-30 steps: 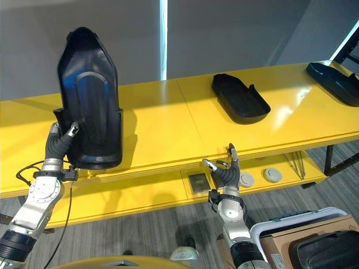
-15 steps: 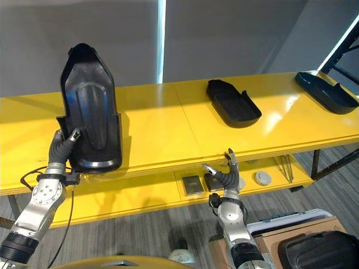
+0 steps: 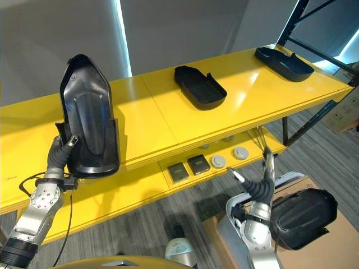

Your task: Move parts from the plastic box to the shelf.

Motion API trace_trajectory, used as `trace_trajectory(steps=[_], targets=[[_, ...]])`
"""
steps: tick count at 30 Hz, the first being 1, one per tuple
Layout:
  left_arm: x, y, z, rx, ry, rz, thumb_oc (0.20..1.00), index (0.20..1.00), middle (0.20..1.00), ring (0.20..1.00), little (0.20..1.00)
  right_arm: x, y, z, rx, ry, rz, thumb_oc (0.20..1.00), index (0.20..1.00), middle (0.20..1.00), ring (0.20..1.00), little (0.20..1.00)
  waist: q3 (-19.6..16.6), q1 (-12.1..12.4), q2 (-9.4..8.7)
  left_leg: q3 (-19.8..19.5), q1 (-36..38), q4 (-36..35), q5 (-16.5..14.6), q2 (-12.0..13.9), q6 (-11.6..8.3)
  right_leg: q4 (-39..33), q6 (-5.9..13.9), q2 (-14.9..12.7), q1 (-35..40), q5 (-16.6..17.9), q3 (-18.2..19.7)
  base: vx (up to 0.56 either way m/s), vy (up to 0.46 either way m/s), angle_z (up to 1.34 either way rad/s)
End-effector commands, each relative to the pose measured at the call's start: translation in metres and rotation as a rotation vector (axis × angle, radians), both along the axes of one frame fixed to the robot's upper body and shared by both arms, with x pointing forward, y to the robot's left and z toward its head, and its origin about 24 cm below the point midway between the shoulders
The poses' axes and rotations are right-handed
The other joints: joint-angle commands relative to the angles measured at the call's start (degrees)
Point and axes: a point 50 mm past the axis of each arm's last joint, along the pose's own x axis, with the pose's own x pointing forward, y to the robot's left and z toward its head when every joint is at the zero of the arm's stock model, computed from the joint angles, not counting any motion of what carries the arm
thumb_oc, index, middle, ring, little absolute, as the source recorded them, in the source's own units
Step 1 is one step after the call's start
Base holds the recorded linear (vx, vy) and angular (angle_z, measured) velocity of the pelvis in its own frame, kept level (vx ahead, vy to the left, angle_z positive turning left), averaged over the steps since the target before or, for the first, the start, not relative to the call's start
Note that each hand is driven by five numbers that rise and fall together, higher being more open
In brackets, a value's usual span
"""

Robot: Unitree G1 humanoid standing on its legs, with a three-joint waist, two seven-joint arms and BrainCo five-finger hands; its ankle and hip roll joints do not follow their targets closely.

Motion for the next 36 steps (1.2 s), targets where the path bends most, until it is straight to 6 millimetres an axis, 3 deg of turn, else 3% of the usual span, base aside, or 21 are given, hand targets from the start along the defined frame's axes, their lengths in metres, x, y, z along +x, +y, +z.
trace_trajectory(steps=[1,3,5,8,9,16,25,29,36], targets=[[0.01,0.012,0.029,0.005,-0.152,0.024,0.2,0.2,0.2,0.2,0.2,0.014,0.013,0.001,0.012,0.04,0.16,1.0,1.0,1.0,1.0,1.0,-0.05,1.0,0.16,-0.5,-1.42,-0.04,-4.01,-1.33,2.83,0.07,-0.04,1.69,3.01,-4.96,-2.59,0.0,0.0,0.0],[0.01,0.012,0.03,0.009,-0.154,0.02,0.2,0.2,0.2,0.2,0.2,0.012,0.016,-0.008,0.02,0.085,0.176,1.0,1.0,1.0,1.0,1.0,-0.03,1.23,0.17,-0.7,-1.55,-0.04,-4.03,-1.35,2.86,0.07,0.0,1.6,2.96,-4.96,-2.73,0.01,-0.014,0.02],[0.013,0.009,0.032,0.013,-0.165,0.002,0.2,0.2,0.2,0.2,0.2,0.003,0.03,-0.049,0.12,0.315,0.242,1.0,1.0,1.0,1.0,1.0,0.37,1.97,0.33,-1.58,-2.35,-0.04,-3.91,-1.41,2.69,0.07,0.06,1.33,2.66,-5.06,-3.51,0.01,-0.034,0.1],[0.016,0.007,0.032,0.0,-0.156,-0.005,0.2,0.2,0.2,0.2,0.2,-0.003,0.036,-0.064,0.141,0.393,0.255,1.0,1.0,1.0,1.0,1.0,0.53,2.23,0.49,-1.92,-2.64,-0.04,-3.8,-1.43,2.62,0.07,0.05,1.23,2.62,-5.15,-3.85,0.02,-0.016,0.19],[0.02,0.004,0.026,-0.043,-0.094,-0.026,0.2,0.2,0.2,0.2,0.2,-0.011,0.04,-0.082,0.175,0.498,0.271,1.0,1.0,1.0,1.0,1.0,0.64,2.61,0.69,-2.26,-2.94,-0.04,-3.74,-1.43,2.57,0.07,0.1,1.07,2.66,-5.31,-4.29,0.04,-0.021,0.17],[0.037,-0.005,0.007,-0.168,0.036,-0.064,0.2,0.2,0.2,0.2,0.2,-0.027,0.044,-0.118,0.279,0.753,0.283,1.0,1.0,1.0,1.0,1.0,1.64,2.65,1.26,-2.33,-4.21,-0.04,-3.16,-1.27,2.2,0.07,0.1,0.83,1.73,-5.25,-4.56,0.03,-0.02,0.05],[0.073,-0.01,0.019,-0.271,0.018,-0.071,0.2,0.2,0.2,0.2,0.2,-0.053,0.032,-0.147,0.391,1.069,0.259,1.0,1.0,1.0,1.0,1.0,4.22,0.62,2.4,-1.66,-6.25,-0.04,-1.86,-0.98,1.55,0.07,-0.33,1.3,-0.96,-4.68,-2.43,0.01,0.012,0.0],[0.095,-0.003,0.043,-0.315,-0.015,-0.036,0.2,0.2,0.2,0.2,0.2,-0.053,0.026,-0.15,0.395,1.141,0.278,1.0,1.0,1.0,1.0,1.0,6.6,-0.39,2.77,-1.7,-7.59,-0.04,-1.19,-0.88,1.15,0.07,-0.71,1.69,-2.53,-4.37,-1.3,-0.04,0.013,-0.12],[0.115,0.016,0.056,-0.251,0.039,0.11,0.2,0.2,0.2,0.2,0.2,-0.043,0.029,-0.149,0.417,1.142,0.311,1.0,1.0,1.0,1.0,1.0,9.24,-1.32,2.93,-2.42,-9.12,-0.04,-0.29,-0.75,0.53,0.07,-1.26,2.29,-4.13,-4.37,-0.68,-0.02,-0.025,-0.07]])
